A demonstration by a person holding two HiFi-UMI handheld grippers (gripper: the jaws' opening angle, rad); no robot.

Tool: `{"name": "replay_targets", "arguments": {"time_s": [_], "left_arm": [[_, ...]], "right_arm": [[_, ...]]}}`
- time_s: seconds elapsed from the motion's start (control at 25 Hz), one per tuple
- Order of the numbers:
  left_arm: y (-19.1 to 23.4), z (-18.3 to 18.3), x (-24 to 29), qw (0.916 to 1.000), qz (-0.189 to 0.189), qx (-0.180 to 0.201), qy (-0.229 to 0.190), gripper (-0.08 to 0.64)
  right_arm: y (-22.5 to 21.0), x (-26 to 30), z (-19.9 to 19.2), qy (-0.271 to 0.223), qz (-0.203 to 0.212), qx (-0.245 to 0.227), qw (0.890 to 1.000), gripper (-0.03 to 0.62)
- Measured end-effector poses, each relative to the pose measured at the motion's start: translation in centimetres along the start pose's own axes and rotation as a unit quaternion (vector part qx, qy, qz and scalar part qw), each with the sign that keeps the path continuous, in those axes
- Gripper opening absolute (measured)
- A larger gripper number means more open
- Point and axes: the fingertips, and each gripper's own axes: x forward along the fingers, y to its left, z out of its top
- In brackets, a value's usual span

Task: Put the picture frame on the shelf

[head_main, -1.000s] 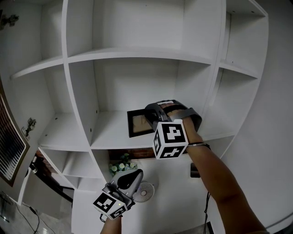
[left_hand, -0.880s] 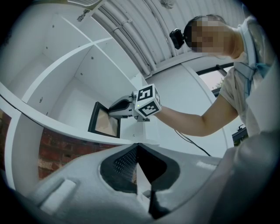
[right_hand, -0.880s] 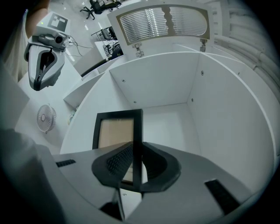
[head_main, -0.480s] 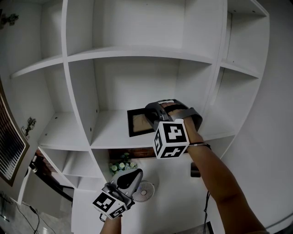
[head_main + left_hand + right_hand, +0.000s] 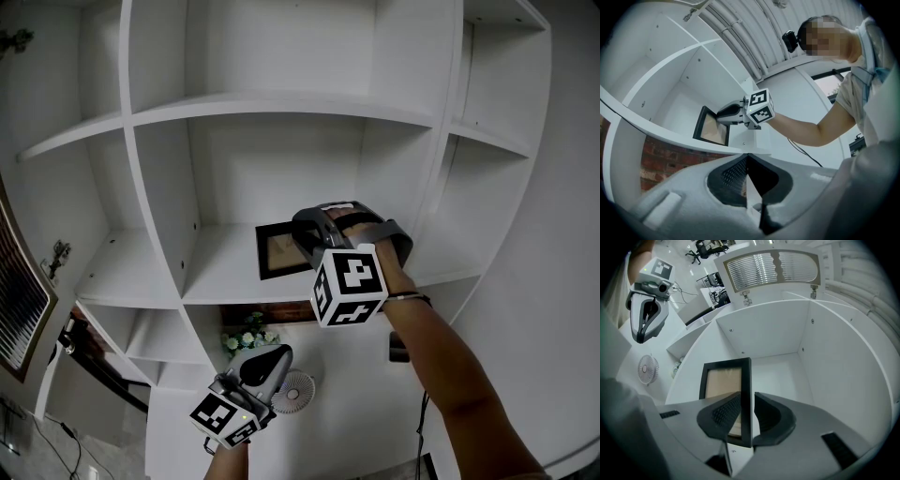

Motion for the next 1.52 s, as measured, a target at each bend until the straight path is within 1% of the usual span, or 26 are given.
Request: {"name": "replay_targets", "arguments": {"time_s": [0.36,0.6,0.8,1.4,1.52], "left_arm": [[0.0,0.1,0.2,1.0,0.002,0.002,0.001,0.009],[0.0,0.0,0.4,1.0,0.004,0.002,0.001,0.009],[0.0,-0.1,0.6,1.0,0.004,-0.001,0.002,0.009],[-0.5,0.0,0.8,1.0,0.003,0.001,0.002,0.009],[-0.6,0.1,0.7,1.0,0.002,0.001,0.002,0.009]], "right_arm": [[0.2,-0.1,0.0,-0.005,-0.005,-0.002,1.0,0.106],[0.3,-0.3,-0.1,-0.012,-0.008,0.003,1.0,0.127],[0.2,-0.5,-0.1,-0.018,-0.017,0.006,1.0,0.127],[0.3,-2.5,0.1,-0.042,-0.043,0.051,0.997,0.127],[0.5,-3.1,0.2,-0.049,-0.048,0.068,0.995,0.126]]}}
